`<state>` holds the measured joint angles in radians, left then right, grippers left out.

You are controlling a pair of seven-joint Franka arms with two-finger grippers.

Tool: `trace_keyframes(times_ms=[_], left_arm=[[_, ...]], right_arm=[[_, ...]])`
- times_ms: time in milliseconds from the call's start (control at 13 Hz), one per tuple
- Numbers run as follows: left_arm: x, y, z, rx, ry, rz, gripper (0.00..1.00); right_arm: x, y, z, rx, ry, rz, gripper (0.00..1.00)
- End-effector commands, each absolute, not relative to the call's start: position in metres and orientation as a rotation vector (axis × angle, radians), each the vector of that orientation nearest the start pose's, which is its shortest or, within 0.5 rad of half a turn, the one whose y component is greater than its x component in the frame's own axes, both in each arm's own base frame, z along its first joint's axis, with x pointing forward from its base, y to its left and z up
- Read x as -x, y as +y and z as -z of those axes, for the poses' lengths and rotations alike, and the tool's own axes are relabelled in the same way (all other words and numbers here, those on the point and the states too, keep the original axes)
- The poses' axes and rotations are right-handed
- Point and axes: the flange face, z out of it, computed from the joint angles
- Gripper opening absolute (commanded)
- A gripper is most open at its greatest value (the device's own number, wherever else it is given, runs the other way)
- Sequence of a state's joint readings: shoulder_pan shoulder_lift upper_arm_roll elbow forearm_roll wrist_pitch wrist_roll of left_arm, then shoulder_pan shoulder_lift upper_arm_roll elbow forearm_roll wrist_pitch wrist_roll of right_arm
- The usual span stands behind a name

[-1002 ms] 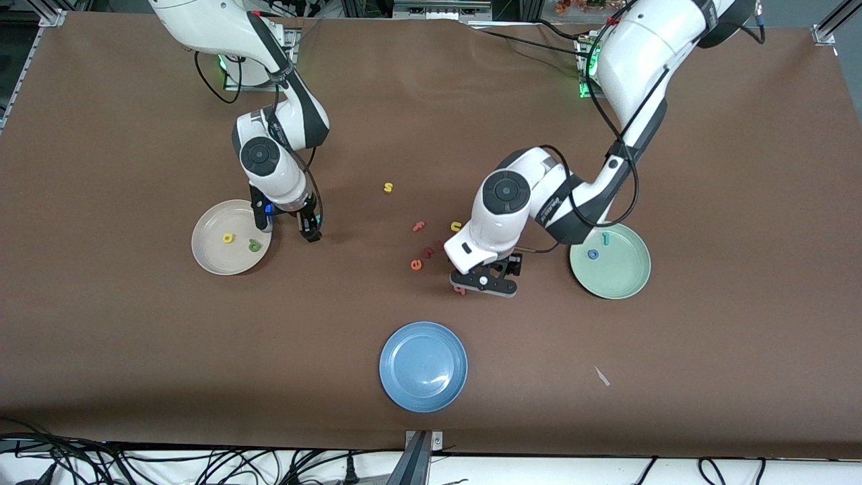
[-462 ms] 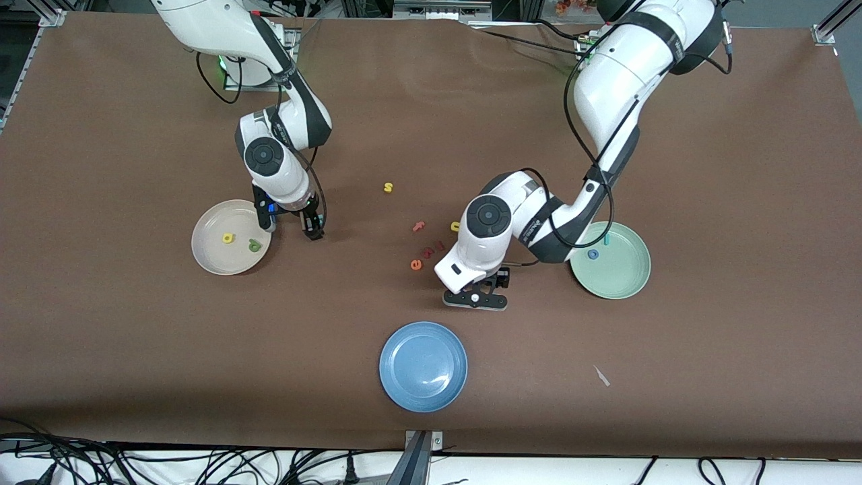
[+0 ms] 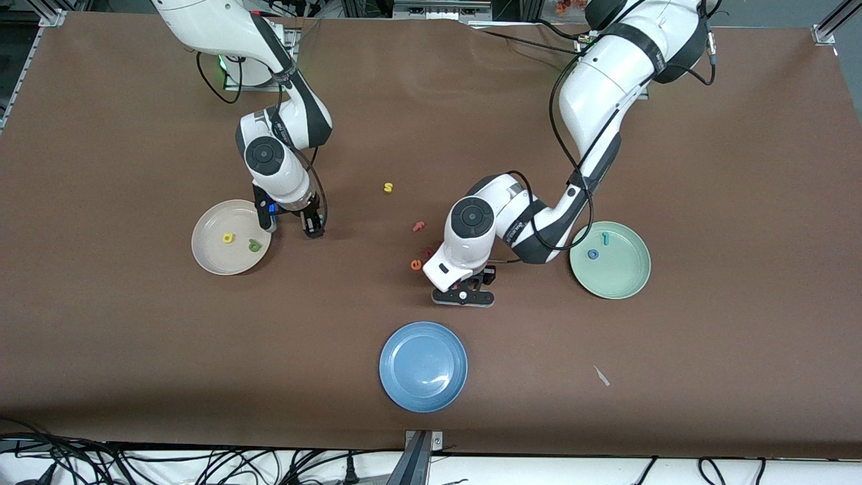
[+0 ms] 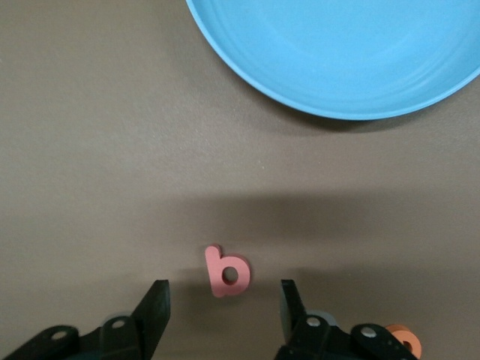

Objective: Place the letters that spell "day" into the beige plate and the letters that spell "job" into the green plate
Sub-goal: 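Grasp the cyan y with the right gripper while the left gripper reaches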

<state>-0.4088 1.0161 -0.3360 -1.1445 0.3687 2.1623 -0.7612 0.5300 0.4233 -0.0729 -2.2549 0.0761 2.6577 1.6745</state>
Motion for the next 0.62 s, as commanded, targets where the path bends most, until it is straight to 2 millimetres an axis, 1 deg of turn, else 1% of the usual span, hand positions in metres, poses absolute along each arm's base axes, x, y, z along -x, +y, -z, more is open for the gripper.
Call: trace_keyframes(times_ms=[0,77,231,385,539], left_arm=[[-0.6297,-0.4541,-0.1933,3.145,-0.018,0.116,0.66],[-0.6274,-0.4568,-0.1921,3.145,-0.006,0.114,0.66],[-0.6298,-0.4547,-0.1909,3.148,-0.017,0.12,0.66],[-0.6342,-0.4543,-0.1899,3.176,-0.02,0.164,0.66],[-0.6349,-0.4522,-0.1849,3.172,-0.023,0.162,0.66]], right_arm=[[-0.48,0.2324,-0.1731,2.54,1.877,-0.005,0.59],[-0.48,0.2324,-0.1731,2.542,1.875,-0.005,0.58],[-0.4806,0.2309,-0.1731,2.545,1.874,-0.005,0.55],[-0.4815,0.2304,-0.1736,2.55,1.865,-0.003,0.54],[-0.4821,0.2288,-0.1735,2.565,1.846,-0.003,0.47]])
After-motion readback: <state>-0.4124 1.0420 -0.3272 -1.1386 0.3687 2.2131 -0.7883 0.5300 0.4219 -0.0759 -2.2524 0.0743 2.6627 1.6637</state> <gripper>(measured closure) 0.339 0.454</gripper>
